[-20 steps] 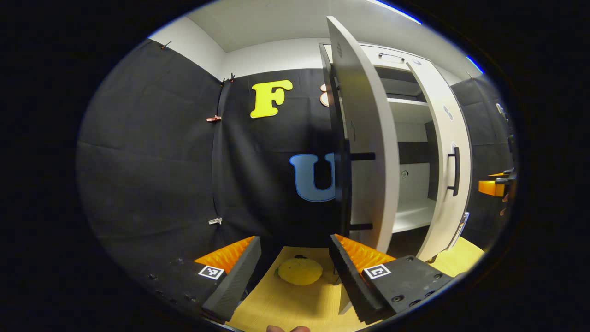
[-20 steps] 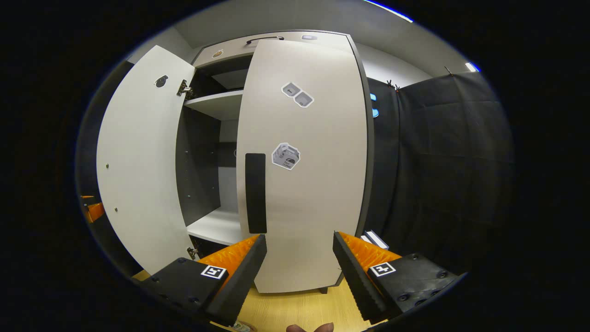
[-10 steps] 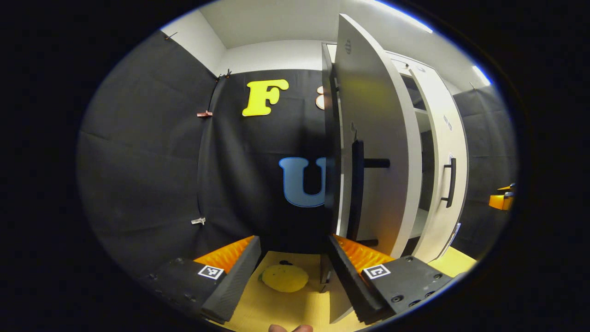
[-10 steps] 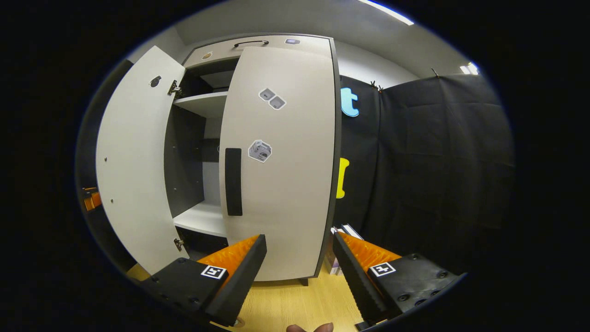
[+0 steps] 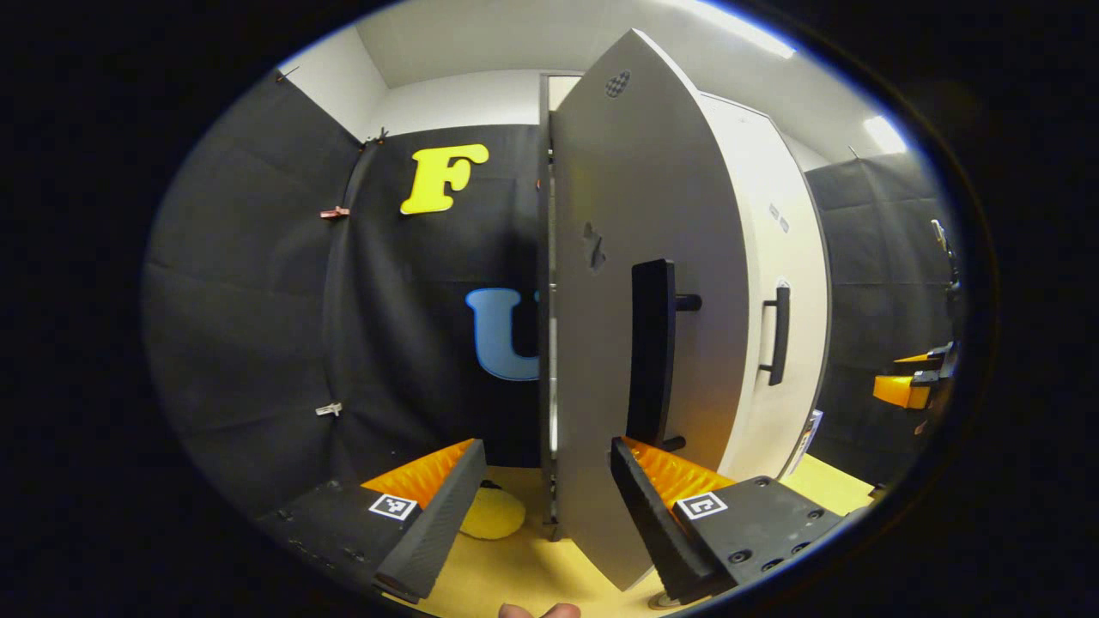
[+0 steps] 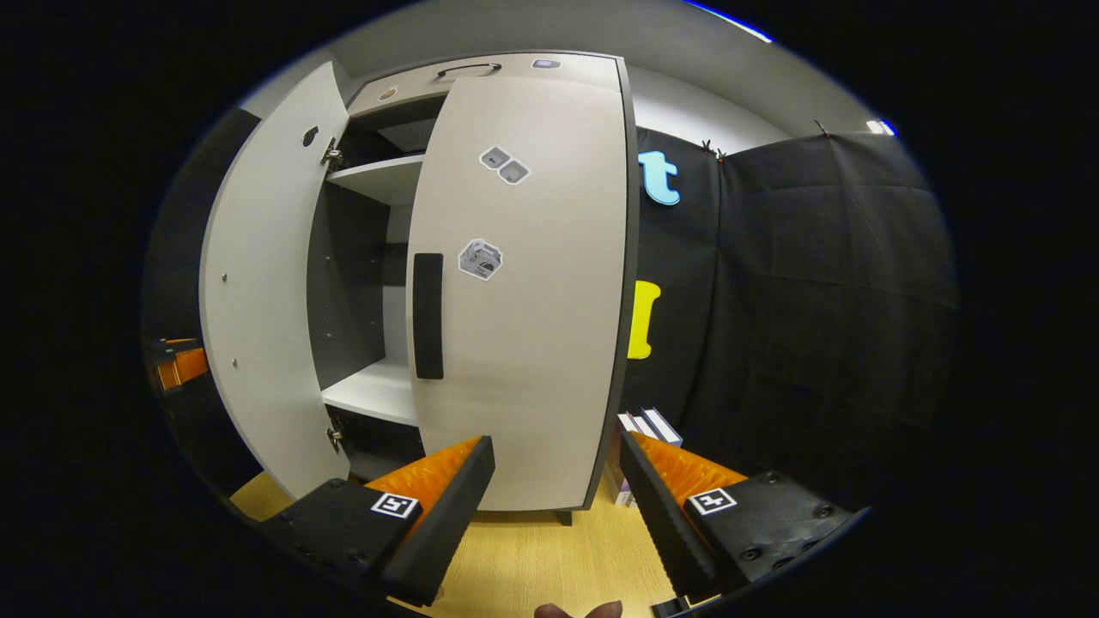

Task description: Grasp the bottle in the cabinet with the left hand and place it on the coaster, then close the right door with the right hand and the left door with the left hand.

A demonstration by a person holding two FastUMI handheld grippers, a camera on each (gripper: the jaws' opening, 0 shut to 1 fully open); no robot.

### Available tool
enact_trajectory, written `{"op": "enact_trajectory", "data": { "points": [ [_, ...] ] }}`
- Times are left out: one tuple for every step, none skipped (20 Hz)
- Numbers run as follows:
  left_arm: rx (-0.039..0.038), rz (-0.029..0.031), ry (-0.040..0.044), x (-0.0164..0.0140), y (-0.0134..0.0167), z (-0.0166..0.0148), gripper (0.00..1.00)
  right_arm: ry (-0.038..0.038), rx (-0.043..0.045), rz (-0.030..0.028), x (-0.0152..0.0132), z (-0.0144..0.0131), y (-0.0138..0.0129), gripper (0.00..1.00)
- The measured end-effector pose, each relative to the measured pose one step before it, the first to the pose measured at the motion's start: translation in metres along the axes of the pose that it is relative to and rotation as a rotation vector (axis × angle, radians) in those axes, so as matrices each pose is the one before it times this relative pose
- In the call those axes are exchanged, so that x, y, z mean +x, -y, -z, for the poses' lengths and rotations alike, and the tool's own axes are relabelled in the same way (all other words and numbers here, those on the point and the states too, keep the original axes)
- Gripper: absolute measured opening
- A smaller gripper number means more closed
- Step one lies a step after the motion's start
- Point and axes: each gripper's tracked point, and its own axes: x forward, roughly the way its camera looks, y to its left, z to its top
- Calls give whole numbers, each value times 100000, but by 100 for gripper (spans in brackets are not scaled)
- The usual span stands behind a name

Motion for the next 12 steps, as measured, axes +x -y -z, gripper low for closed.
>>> {"op": "enact_trajectory", "data": {
  "points": [
    [-110,1809,-156,365,1293,-25,94,-22,432,-61,23,33,471,98],
    [-402,1371,-56,550,1214,-20,94,-319,409,134,-246,228,505,98],
    [-404,1280,97,663,1165,-59,94,-242,397,94,-128,98,454,98],
    [-525,1581,-72,767,1132,-11,94,108,271,121,-101,-55,466,98],
    [-724,1543,-22,749,1184,-67,94,144,182,89,-33,-56,434,98],
    [-823,873,445,788,998,-36,94,36,133,-31,-24,0,285,98],
    [-849,618,605,918,884,-210,94,-197,-5,30,-23,75,287,98],
    [-696,273,172,716,719,61,94,-54,75,39,-121,44,287,98],
    [-869,308,-240,690,573,18,94,8,171,27,-6,-55,176,98],
    [-1150,-199,184,556,455,81,94,-29,193,-3,-18,-15,234,98],
    [-1270,-344,-58,421,334,58,94,59,218,-118,5,-26,133,98],
    [-896,-261,61,288,252,78,94,142,107,-203,77,8,188,98]
  ]
}}
